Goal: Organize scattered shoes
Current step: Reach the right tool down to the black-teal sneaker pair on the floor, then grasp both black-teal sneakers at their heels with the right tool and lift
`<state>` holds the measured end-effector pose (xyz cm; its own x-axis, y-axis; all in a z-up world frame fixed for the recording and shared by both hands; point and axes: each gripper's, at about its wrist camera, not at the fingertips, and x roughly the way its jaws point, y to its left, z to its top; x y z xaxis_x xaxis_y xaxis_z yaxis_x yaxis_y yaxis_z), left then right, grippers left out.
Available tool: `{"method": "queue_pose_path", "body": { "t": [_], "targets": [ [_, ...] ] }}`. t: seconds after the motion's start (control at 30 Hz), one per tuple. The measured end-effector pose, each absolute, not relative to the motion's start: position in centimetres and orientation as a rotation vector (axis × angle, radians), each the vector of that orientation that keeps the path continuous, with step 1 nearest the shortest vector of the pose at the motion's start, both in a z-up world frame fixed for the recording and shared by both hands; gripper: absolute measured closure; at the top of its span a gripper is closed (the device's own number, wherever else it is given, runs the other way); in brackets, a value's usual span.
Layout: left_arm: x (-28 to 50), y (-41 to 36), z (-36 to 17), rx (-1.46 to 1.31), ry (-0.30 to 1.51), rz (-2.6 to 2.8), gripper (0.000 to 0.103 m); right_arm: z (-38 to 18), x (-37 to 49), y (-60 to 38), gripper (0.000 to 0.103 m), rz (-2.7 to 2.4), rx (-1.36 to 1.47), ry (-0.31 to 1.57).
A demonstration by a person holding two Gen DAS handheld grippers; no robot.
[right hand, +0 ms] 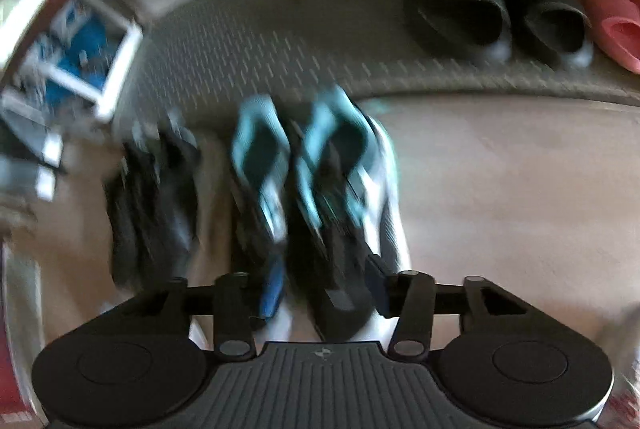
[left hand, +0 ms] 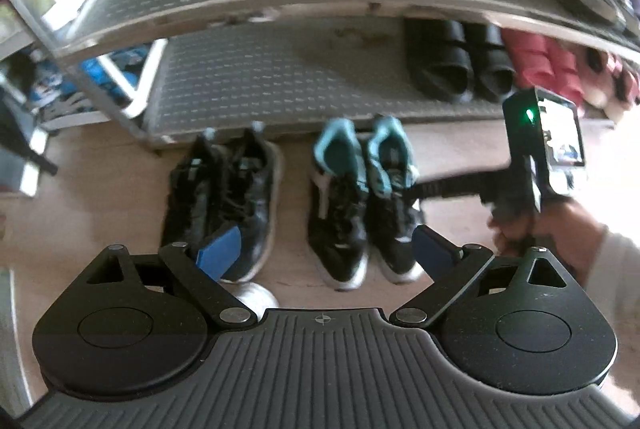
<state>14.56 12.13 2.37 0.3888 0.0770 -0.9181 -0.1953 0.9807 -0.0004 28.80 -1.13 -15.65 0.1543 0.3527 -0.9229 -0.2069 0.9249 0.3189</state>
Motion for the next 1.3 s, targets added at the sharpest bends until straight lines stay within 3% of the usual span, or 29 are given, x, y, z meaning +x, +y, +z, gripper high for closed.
{"method": "queue_pose_path", "body": {
  "t": [0.17, 0.3, 0.4, 0.47, 0.5, 0.53, 0.63, 1.03, 1.3],
  "targets": [
    [15.4, 14.1, 1.9, -0.187, 1.168, 0.197, 0.007, -19.0, 32.5, 2.8, 0.046, 0.374, 0.108, 1.375],
    [16.0, 14.6, 1.7, -0.163, 1.168, 0.202, 0.007, -22.2, 33.7, 5.7, 0.031, 0.362, 0.024, 1.392],
    [16.1, 14.7, 1.6, -0.154, 1.167, 0.204, 0.007, -24.2, 33.3, 7.4, 0.033, 0.372, -0.090, 1.386],
    [16.0, 14.9, 1.4, -0.158, 1.169, 0.203, 0.007, -25.2, 32.6, 8.2, 0.037, 0.364, -0.190, 1.354],
    [16.0, 15.0, 1.3, -0.159, 1.171, 0.204, 0.007, -25.3, 32.1, 8.2, 0.045, 0.360, -0.210, 1.315],
    [16.0, 15.1, 1.3, -0.155, 1.171, 0.207, 0.007, -25.1, 31.5, 8.1, 0.073, 0.355, -0.213, 1.283],
    [15.8, 15.2, 1.3, -0.140, 1.164, 0.213, 0.007, -23.2, 30.0, 6.8, 0.080, 0.346, -0.114, 1.250],
    [15.0, 12.6, 4.0, -0.112, 1.075, 0.218, 0.007, -6.6, 19.3, -4.0, 0.082, 0.366, 0.090, 0.980],
    [15.2, 8.0, 6.0, -0.083, 0.987, 0.087, 0.007, 5.6, 24.0, -9.0, 0.082, 0.298, 0.071, 0.767]
  ]
}}
